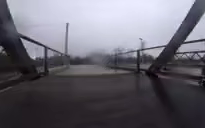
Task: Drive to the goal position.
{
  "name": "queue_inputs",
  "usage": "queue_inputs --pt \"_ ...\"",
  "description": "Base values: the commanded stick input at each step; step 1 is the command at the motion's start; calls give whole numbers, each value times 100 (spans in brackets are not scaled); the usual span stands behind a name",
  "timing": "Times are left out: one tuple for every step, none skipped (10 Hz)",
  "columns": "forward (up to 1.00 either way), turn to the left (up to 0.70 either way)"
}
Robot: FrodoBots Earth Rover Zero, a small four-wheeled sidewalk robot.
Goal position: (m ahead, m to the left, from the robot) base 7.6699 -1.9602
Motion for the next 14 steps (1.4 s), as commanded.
queue_inputs --pt "100 0" --pt "100 0" --pt "100 0" --pt "100 0" --pt "100 0" --pt "100 0" --pt "100 0" --pt "100 0" --pt "100 0" --pt "100 0" --pt "100 0" --pt "100 0" --pt "100 0" --pt "100 0"
